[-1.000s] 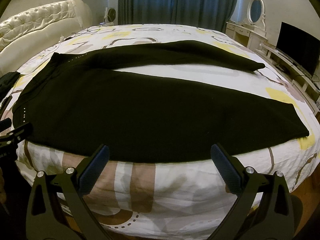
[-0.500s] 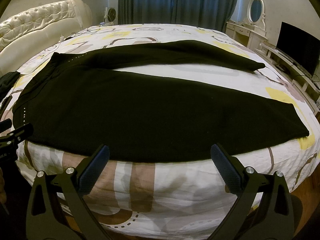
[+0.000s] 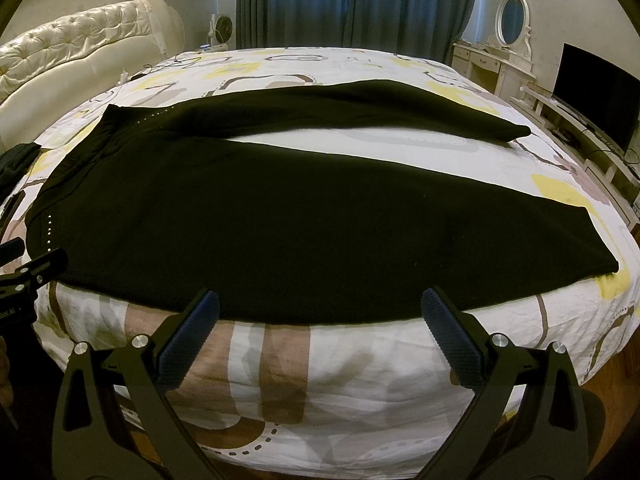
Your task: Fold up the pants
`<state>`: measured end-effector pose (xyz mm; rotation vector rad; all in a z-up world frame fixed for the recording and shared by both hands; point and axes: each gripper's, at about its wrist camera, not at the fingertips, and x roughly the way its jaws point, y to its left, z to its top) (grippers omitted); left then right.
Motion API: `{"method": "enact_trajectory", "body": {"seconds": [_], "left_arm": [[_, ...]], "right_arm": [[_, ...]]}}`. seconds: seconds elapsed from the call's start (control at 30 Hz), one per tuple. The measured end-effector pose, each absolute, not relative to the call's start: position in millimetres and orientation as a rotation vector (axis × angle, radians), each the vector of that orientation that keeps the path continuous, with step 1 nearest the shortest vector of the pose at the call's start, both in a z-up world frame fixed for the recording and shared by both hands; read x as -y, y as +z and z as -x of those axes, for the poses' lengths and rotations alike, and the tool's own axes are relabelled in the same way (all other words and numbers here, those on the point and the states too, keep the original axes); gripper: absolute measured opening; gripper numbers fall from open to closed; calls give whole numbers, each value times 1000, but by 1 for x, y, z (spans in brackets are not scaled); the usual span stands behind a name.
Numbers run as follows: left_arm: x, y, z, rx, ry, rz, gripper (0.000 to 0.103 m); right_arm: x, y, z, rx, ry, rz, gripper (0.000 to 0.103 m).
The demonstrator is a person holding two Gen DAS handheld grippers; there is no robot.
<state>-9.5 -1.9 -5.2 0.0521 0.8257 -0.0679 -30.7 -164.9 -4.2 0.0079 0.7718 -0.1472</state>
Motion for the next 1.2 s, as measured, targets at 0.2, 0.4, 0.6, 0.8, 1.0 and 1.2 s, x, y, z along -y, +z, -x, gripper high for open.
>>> {"method": "enact_trajectory", "body": {"seconds": [0.2, 0.4, 0.6, 0.8, 1.0, 1.2], "left_arm": [[2, -5, 9, -827, -69, -54, 99], [3, -5, 10, -827, -73, -62, 99], [5, -3, 9, -824, -77, -77, 99], [2, 7, -2, -798, -96, -91, 99], [-19, 28, -32, -751, -118, -63, 99], [-40, 47, -75, -705, -106, -141, 99]], "right_arm": [[165, -4, 30, -773, -147, -9, 101], [165, -4, 30, -773, -147, -9, 101], [162, -5, 30, -777, -143, -4, 101], [161, -2, 23, -779, -129, 15, 101], [169, 9, 9, -760, -137, 7, 101], [169, 13, -8, -768, -130, 9, 101]]}}
